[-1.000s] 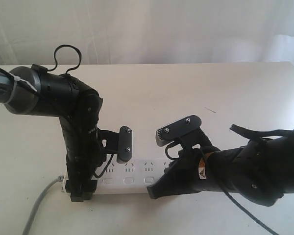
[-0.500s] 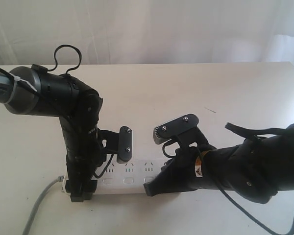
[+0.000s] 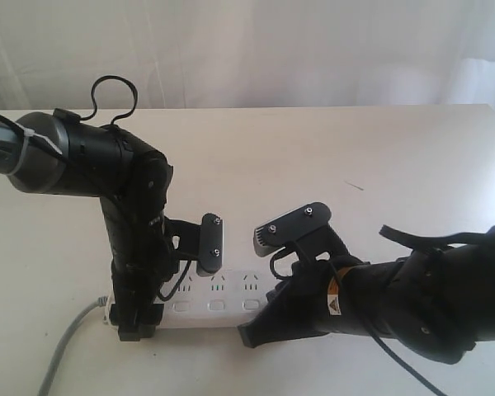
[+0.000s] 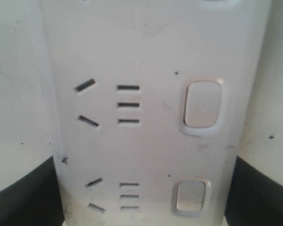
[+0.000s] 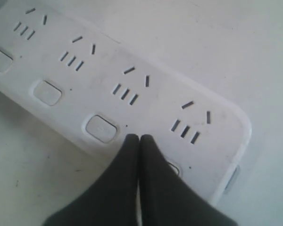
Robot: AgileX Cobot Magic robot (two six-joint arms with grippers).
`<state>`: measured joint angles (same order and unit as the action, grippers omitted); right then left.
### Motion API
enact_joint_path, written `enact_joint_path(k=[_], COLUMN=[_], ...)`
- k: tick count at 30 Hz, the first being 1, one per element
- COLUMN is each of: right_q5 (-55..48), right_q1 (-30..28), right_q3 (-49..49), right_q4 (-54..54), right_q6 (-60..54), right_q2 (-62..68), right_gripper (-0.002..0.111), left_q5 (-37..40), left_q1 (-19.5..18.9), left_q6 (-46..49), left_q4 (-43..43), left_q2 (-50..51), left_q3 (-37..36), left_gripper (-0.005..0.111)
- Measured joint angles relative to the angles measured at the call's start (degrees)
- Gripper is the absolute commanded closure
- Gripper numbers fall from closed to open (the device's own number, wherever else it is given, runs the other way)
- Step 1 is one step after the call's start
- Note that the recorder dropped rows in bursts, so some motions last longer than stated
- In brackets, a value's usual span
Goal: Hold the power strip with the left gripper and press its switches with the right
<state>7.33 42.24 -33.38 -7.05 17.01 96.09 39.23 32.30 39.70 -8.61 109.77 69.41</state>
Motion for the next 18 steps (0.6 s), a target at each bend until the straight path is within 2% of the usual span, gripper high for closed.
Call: enact_joint_path(k=[18], right_q5=[3.8], right_q1=[-1.6], right_q3=[2.1], right_q4=[0.2], right_q6=[1.1], right_q2=[0.0], right_gripper=[0.108], left_q5=[0.4], left_q1=[0.0], left_q6=[-0.1], left_q4=[0.2], left_q2=[0.0], left_q3=[0.0], left_gripper=[0.107])
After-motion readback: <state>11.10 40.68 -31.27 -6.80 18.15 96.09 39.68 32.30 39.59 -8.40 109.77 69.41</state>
